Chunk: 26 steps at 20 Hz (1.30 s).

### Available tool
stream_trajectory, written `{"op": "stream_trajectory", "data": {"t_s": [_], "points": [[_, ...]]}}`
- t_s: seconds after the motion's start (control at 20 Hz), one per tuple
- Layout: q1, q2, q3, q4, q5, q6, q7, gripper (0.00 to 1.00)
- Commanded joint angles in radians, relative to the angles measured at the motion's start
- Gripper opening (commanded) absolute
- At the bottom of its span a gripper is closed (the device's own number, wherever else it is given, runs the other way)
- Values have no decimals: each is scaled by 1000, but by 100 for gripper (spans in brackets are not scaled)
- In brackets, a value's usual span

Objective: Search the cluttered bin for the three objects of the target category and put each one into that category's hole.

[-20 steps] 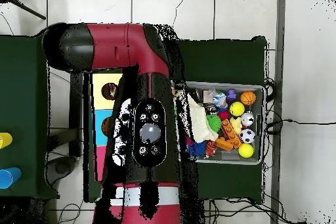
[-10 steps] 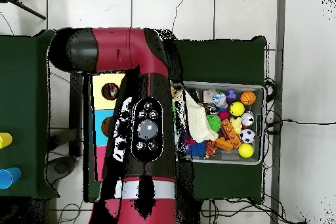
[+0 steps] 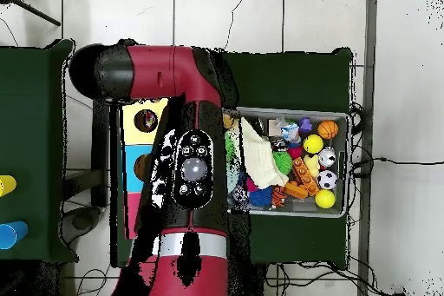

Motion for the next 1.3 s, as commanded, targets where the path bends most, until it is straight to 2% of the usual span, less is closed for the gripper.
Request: {"op": "stream_trajectory", "data": {"t_s": [0.05,0.15,0.75,1.3], "points": [[18,46,-10,126,35,8,286,0],[27,49,-21,130,42,26,294,0],[81,74,-47,208,131,-28,359,0],[99,71,-91,307,177,-85,328,0]]}}
